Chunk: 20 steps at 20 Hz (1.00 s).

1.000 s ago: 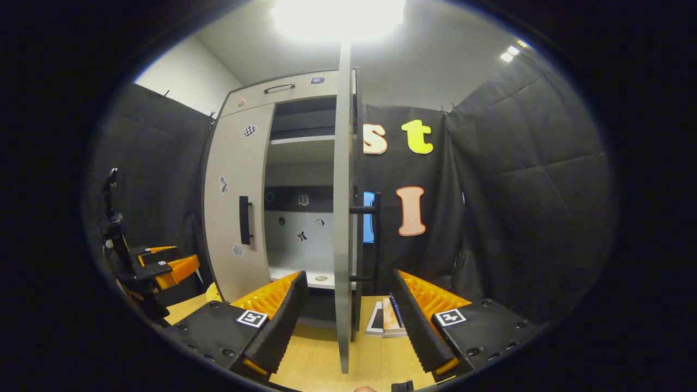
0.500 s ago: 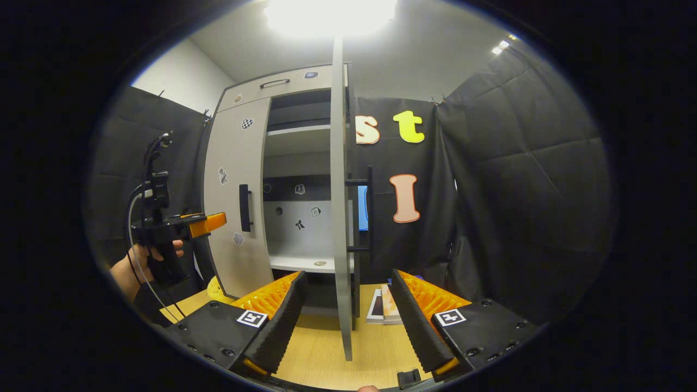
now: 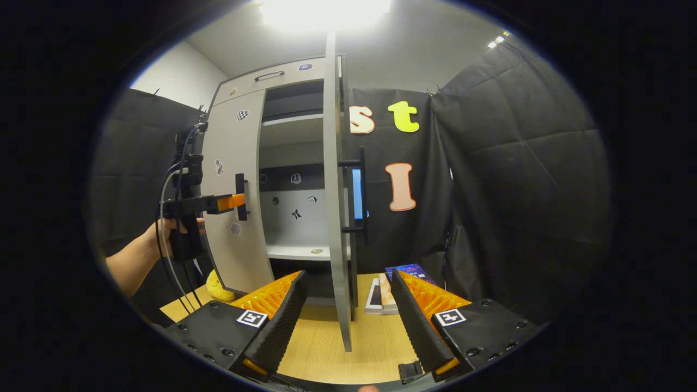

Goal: Open the right door of the double-door shoe cabinet with the right hand, and open the left door with the left hand.

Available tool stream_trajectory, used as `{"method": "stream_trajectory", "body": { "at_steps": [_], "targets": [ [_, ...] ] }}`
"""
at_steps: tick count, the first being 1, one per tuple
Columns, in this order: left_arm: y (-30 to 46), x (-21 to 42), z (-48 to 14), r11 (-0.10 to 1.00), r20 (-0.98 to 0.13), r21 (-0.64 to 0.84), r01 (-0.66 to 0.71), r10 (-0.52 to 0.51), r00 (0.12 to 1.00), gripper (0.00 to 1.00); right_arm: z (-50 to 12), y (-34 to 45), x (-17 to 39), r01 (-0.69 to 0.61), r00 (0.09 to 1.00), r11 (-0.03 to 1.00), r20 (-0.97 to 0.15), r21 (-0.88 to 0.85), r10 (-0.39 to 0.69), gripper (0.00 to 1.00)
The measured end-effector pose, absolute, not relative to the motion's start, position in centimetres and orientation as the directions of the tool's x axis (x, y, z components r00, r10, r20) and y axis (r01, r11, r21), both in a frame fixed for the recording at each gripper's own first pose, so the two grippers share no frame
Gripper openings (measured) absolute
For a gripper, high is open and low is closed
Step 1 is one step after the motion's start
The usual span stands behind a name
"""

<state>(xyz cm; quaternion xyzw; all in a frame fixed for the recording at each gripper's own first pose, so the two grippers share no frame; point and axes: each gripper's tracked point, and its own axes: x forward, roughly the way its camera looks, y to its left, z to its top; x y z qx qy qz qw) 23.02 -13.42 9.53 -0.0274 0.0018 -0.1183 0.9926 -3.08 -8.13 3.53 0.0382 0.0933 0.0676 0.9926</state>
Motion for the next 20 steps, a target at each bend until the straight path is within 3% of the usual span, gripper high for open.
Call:
{"method": "stream_trajectory", "body": {
  "at_steps": [7, 8, 9, 13, 14, 15, 19, 20],
  "targets": [
    [-13.9, 26.4, 8.9, 0.974, -0.03, -0.075, 0.214, -0.217, 0.976, 0.84, 2.1, -9.0, -3.5, -0.115, 0.967, 0.989, -0.215, 0.098, 0.134, 0.96],
    [-13.9, 26.7, 8.7, 0.976, -0.032, -0.078, 0.203, -0.206, 0.978, 0.77, 2.1, -9.0, -3.5, -0.116, 0.967, 0.988, -0.215, 0.104, 0.136, 0.92],
    [-13.8, 27.0, 8.5, 0.977, -0.039, -0.079, 0.197, -0.2, 0.979, 0.75, 2.1, -9.1, -3.6, -0.117, 0.967, 0.987, -0.213, 0.107, 0.138, 0.96],
    [-13.6, 27.2, 8.5, 0.983, -0.032, -0.073, 0.17, -0.172, 0.985, 0.71, 1.8, -9.4, -3.5, -0.133, 0.965, 0.986, -0.215, 0.103, 0.153, 0.92],
    [-13.7, 27.3, 8.4, 0.984, -0.035, -0.068, 0.164, -0.167, 0.985, 0.63, 1.7, -9.4, -3.5, -0.139, 0.963, 0.985, -0.216, 0.106, 0.159, 0.96],
    [-13.9, 27.3, 8.4, 0.984, -0.038, -0.062, 0.166, -0.168, 0.985, 0.63, 1.6, -9.5, -3.5, -0.145, 0.963, 0.983, -0.214, 0.111, 0.166, 0.96],
    [-15.0, 27.1, 8.3, 0.981, -0.043, -0.05, 0.185, -0.187, 0.981, 0.31, 1.2, -9.8, -3.5, -0.165, 0.959, 0.979, -0.212, 0.122, 0.188, 0.96],
    [-15.0, 26.9, 8.3, 0.981, -0.043, -0.058, 0.184, -0.186, 0.982, 0.27, 1.1, -9.9, -3.6, -0.171, 0.957, 0.977, -0.214, 0.125, 0.194, 0.96]
  ]
}}
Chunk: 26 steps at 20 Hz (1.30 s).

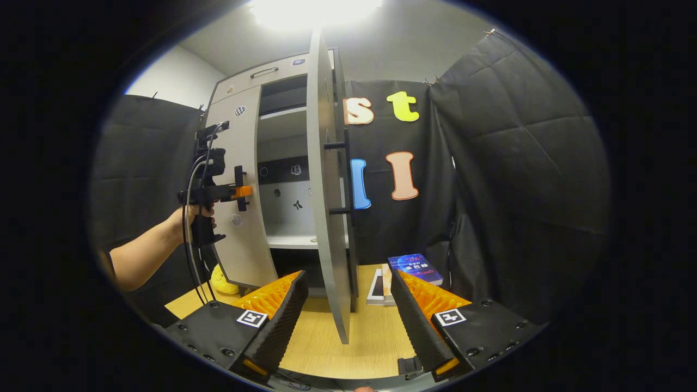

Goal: Open the right door of the double-door shoe cabinet with the right hand, and open the left door with the left hand.

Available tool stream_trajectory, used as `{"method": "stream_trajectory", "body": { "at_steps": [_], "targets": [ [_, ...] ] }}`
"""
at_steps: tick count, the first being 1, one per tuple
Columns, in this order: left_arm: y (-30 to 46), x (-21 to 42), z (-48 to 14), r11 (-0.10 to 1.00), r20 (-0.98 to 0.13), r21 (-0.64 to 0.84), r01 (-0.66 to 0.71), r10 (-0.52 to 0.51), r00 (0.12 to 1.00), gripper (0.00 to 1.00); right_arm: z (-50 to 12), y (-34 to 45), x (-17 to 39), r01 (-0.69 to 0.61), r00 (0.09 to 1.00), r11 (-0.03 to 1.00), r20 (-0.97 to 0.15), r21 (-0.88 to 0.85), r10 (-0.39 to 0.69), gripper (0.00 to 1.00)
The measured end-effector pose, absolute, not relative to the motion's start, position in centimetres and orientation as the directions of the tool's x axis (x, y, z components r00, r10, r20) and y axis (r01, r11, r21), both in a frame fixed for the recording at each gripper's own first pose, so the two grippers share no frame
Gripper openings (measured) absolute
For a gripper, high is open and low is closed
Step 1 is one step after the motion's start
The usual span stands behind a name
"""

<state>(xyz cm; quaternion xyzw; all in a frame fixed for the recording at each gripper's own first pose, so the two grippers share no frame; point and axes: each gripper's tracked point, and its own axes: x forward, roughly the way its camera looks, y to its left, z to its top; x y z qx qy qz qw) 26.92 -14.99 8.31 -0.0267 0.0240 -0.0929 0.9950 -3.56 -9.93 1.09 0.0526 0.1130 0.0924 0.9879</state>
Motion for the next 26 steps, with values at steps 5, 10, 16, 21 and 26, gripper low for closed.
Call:
{"method": "stream_trajectory", "body": {
  "at_steps": [5, 10, 16, 21, 26],
  "targets": [
    [-14.7, 26.1, 8.1, 0.979, -0.048, -0.082, 0.186, -0.19, 0.981, 0.17, 0.6, -10.3, -3.2, -0.206, 0.95, 0.97, -0.21, 0.126, 0.229, 0.96],
    [-14.0, 23.6, 9.0, 0.979, -0.04, -0.079, 0.19, -0.194, 0.98, 0.13, 1.1, -10.0, -3.7, -0.241, 0.947, 0.962, -0.187, 0.129, 0.263, 0.96],
    [-11.6, 20.0, 8.9, 0.971, -0.043, -0.081, 0.226, -0.23, 0.972, 0.13, 1.3, -8.2, -2.9, -0.262, 0.944, 0.956, -0.172, 0.133, 0.282, 0.96],
    [-10.1, 17.9, 9.3, 0.955, -0.054, -0.094, 0.28, -0.286, 0.957, 0.12, 1.7, -5.5, -3.1, -0.269, 0.943, 0.955, -0.166, 0.128, 0.288, 0.96],
    [-8.2, 16.6, 9.5, 0.946, -0.051, -0.096, 0.308, -0.314, 0.948, 0.11, 2.7, -2.9, -3.5, -0.282, 0.942, 0.952, -0.153, 0.116, 0.297, 0.96]
  ]
}}
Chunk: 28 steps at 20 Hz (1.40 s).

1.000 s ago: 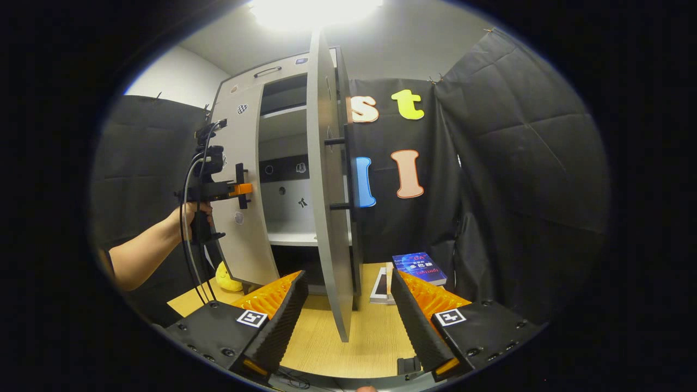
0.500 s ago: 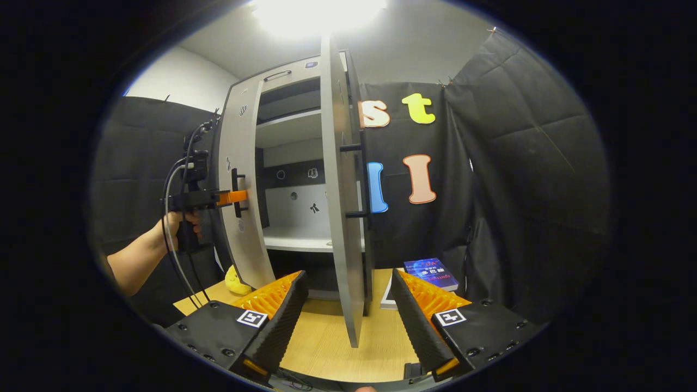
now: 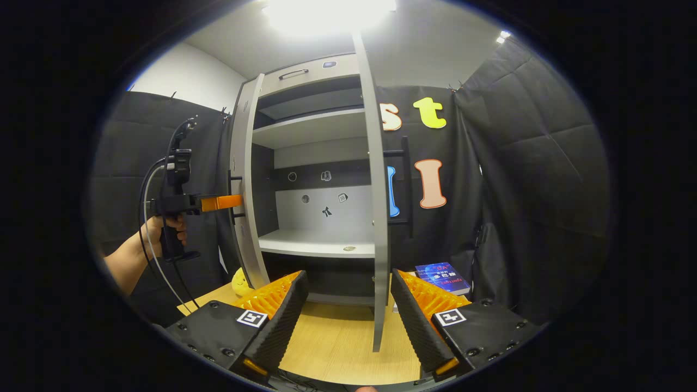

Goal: Open the right door of the double-door shoe cabinet with the right hand, and open the left door with the left hand.

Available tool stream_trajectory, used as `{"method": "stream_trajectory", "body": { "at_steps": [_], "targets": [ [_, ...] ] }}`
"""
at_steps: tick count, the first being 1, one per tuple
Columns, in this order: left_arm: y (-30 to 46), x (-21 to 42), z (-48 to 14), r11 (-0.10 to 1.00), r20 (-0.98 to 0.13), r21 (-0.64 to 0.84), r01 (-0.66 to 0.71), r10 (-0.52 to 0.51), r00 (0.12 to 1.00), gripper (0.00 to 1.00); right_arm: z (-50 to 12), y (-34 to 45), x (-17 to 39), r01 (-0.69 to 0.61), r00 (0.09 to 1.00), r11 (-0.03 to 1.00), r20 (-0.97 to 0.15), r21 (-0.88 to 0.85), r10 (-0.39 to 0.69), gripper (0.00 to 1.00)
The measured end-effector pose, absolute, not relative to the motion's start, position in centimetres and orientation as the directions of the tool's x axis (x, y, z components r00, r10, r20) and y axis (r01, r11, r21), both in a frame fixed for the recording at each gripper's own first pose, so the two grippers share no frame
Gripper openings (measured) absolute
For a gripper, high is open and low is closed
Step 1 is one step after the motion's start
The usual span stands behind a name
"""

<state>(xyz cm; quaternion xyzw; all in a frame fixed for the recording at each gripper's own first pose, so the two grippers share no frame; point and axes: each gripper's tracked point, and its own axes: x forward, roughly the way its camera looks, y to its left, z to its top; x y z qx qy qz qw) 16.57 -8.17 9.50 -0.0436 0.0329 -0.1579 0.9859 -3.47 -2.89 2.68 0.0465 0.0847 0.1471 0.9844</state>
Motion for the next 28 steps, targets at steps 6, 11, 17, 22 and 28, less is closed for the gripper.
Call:
{"method": "stream_trajectory", "body": {
  "at_steps": [6, 11, 17, 22, 28],
  "targets": [
    [-4.8, 13.9, 9.7, 0.943, -0.045, -0.096, 0.318, -0.323, 0.945, 0.13, 3.2, -0.6, -4.1, -0.291, 0.941, 0.952, -0.15, 0.093, 0.302, 0.92],
    [-2.5, 12.8, 9.9, 0.944, -0.037, -0.085, 0.319, -0.323, 0.946, 0.12, 3.7, 0.9, -4.7, -0.298, 0.939, 0.95, -0.15, 0.091, 0.309, 0.92],
    [0.3, 12.0, 9.7, 0.954, -0.035, -0.061, 0.293, -0.295, 0.955, 0.11, 3.9, 2.1, -5.3, -0.302, 0.938, 0.951, -0.158, 0.068, 0.309, 0.96],
    [3.3, 11.5, 9.7, 0.967, -0.031, -0.023, 0.253, -0.254, 0.967, 0.12, 3.8, 3.9, -5.6, -0.322, 0.93, 0.944, -0.164, 0.071, 0.329, 0.96],
    [7.5, 10.3, 9.4, 0.98, -0.034, 0.012, 0.198, -0.198, 0.98, 0.11, 3.9, 6.8, -5.6, -0.356, 0.915, 0.931, -0.174, 0.079, 0.364, 0.96]
  ]
}}
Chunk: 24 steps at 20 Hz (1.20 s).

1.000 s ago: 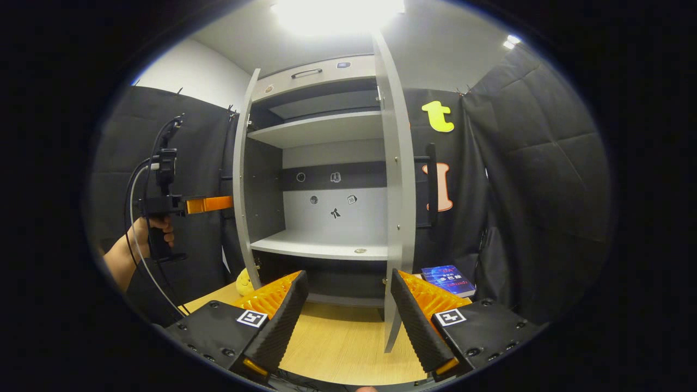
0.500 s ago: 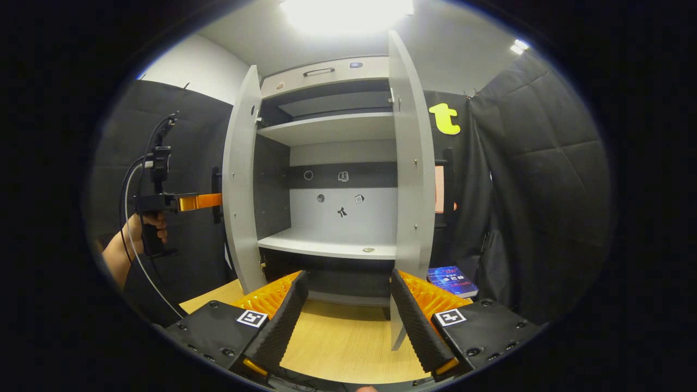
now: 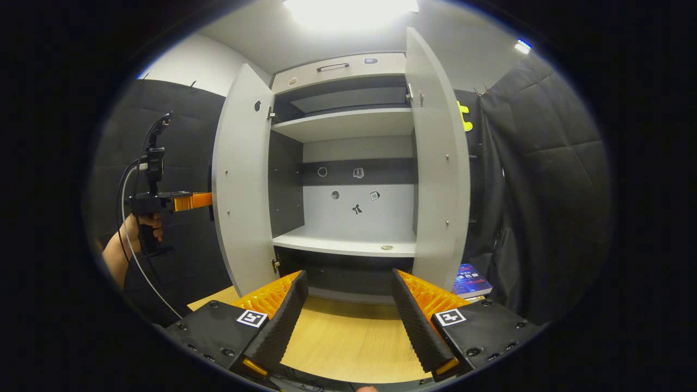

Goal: Open the right door of the double-door shoe cabinet with the right hand, and open the left door with the left hand.

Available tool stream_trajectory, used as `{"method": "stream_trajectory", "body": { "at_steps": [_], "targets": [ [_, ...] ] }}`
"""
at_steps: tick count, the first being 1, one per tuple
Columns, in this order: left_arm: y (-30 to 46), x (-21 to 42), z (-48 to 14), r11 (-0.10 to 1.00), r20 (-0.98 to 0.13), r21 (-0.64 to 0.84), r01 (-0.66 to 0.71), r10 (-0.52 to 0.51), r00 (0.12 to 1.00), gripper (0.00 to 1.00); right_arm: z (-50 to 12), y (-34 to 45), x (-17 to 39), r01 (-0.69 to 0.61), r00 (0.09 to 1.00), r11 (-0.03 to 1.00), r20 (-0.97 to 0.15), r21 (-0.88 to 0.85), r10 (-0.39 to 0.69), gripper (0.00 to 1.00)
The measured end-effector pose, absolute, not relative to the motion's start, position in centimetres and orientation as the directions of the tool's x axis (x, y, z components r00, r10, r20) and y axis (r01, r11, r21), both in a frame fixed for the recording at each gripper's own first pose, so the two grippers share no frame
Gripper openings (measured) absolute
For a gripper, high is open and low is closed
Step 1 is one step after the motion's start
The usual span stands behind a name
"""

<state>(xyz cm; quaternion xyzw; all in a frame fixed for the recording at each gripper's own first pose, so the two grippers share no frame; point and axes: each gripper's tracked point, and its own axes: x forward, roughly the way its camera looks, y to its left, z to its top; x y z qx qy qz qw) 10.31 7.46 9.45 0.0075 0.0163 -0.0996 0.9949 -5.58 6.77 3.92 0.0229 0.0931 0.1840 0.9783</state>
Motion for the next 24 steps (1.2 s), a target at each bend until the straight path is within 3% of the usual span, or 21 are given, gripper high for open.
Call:
{"method": "stream_trajectory", "body": {
  "at_steps": [2, 4, 7, 8, 10, 14, 17, 24],
  "targets": [
    [9.8, 10.4, 9.2, 0.989, -0.04, 0.011, 0.148, -0.147, 0.988, 0.11, 4.3, 8.1, -5.7, -0.375, 0.907, 0.924, -0.174, 0.078, 0.383, 0.92],
    [12.7, 10.6, 9.2, 0.997, -0.04, 0.01, 0.082, -0.081, 0.996, 0.08, 4.5, 9.5, -6.1, -0.396, 0.899, 0.915, -0.172, 0.079, 0.403, 0.96],
    [13.3, 8.5, 9.9, 0.991, -0.028, -0.073, 0.116, -0.119, 0.993, 0.09, 4.8, 10.8, -6.3, -0.404, 0.897, 0.912, -0.167, 0.07, 0.41, 0.92],
    [13.5, 7.9, 10.1, 0.991, -0.018, -0.074, 0.113, -0.114, 0.993, 0.09, 5.2, 11.2, -6.5, -0.401, 0.899, 0.913, -0.161, 0.069, 0.407, 0.96],
    [14.0, 7.2, 10.8, 0.994, 0.003, -0.05, 0.098, -0.098, 0.995, 0.09, 5.9, 11.9, -7.4, -0.39, 0.906, 0.919, -0.148, 0.064, 0.395, 0.92],
    [13.9, 6.1, 11.0, 0.99, 0.01, -0.049, 0.132, -0.131, 0.991, 0.09, 6.7, 11.7, -8.0, -0.344, 0.931, 0.939, -0.119, 0.033, 0.345, 0.97],
    [13.7, 6.0, 11.3, 0.99, 0.012, -0.034, 0.138, -0.138, 0.99, 0.09, 7.0, 11.6, -8.1, -0.32, 0.941, 0.945, -0.098, 0.061, 0.325, 0.94],
    [9.9, 1.4, 9.8, 0.986, 0.022, -0.08, 0.148, -0.147, 0.989, 0.09, 7.7, 6.4, -8.4, -0.233, 0.969, 0.97, -0.065, 0.066, 0.238, 0.97]
  ]
}}
